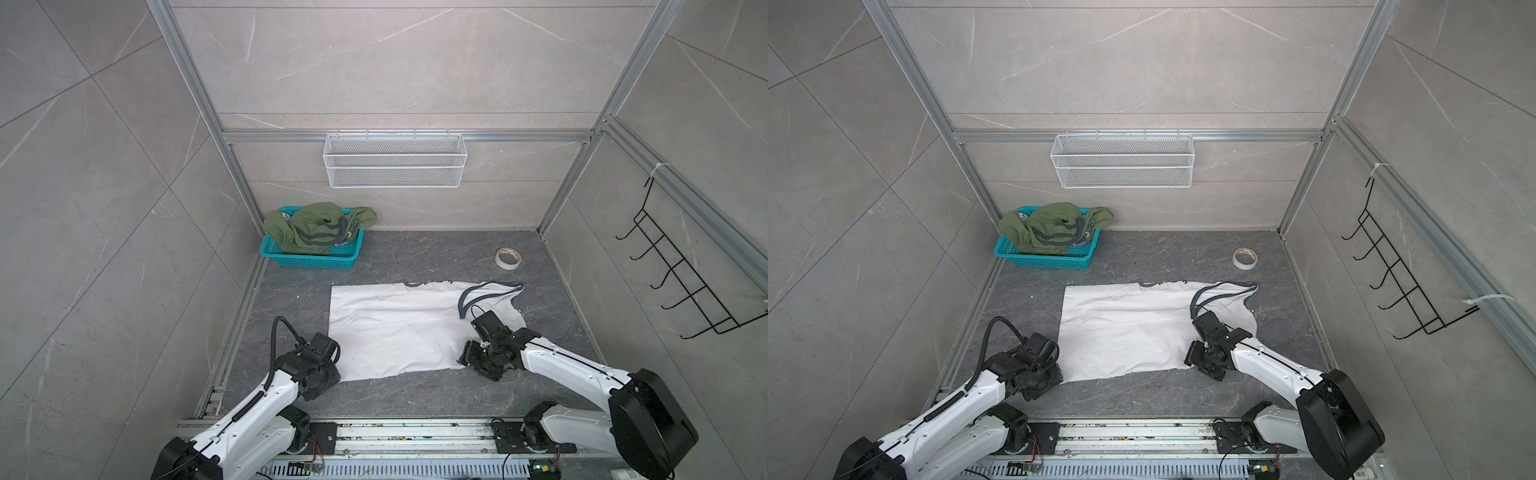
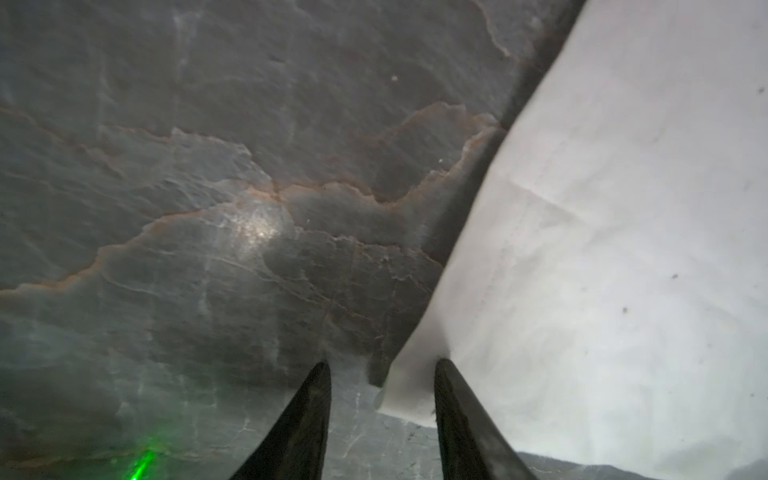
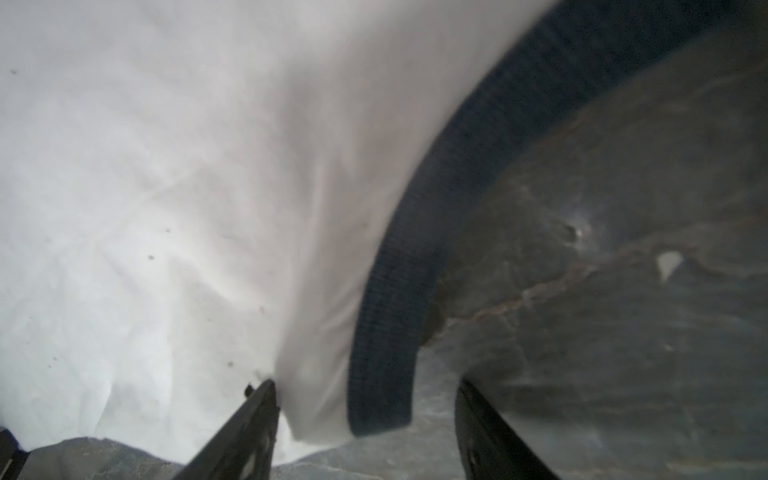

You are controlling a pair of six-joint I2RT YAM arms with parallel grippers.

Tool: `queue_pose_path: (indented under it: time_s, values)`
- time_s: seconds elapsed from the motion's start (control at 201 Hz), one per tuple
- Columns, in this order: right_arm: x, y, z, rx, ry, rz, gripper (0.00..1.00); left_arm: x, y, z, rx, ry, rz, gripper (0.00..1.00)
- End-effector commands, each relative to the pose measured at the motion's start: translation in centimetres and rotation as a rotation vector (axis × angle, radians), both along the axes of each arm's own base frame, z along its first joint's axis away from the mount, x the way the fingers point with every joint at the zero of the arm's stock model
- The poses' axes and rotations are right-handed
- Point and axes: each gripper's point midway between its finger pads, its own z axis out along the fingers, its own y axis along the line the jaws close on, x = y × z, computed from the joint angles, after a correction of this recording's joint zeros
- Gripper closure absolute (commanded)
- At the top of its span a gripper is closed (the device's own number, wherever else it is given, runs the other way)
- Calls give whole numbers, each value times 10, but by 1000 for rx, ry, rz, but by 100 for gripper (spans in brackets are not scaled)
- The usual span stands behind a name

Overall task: Fold and stack the tank tops
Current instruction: 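Grasp the near hem corners of the white tank top with both grippers, then fold the near half away from the robot over the far half with both grippers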

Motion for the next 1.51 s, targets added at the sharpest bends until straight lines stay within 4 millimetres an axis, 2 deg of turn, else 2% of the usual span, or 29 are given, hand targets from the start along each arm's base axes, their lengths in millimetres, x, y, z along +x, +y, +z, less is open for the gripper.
queue_pose_path:
  time_s: [0.0,0.139,0.259,0.448,0.677,0.707,0.826,1.035,1.145,1.244,1.359,1.503]
  values:
    - [7,-1,-7,-38,-17,-12,32,5,-13,2,-64,-14,10,54]
    - [8,4,-8,-39,-15,1,37,8,-19,3,-70,-4,-13,54]
    - [7,4,-8,-50,-16,5,50,8,-17,0,-54,-1,-11,58]
    - [2,-11,-4,-141,-22,5,69,10,-15,1,-45,-14,-9,74]
    - [0,-19,5,-208,-46,17,82,17,-9,16,-1,-46,-19,97]
    - [1,-20,7,-218,-52,19,83,19,-8,19,7,-56,-21,100]
    - [5,-21,15,-241,-74,38,85,28,-9,31,9,-109,-25,100]
    - [16,-17,30,-247,-107,62,84,57,-15,62,26,-206,-52,100]
    - [31,-17,48,-295,-149,90,84,81,-15,84,79,-265,-67,100]
    - [56,-14,69,-352,-205,127,84,108,-18,101,113,-316,-83,100]
    - [89,-3,83,-372,-232,164,85,140,-20,105,114,-334,-77,100]
    - [127,5,83,-374,-223,193,84,174,-18,102,115,-330,-58,100]
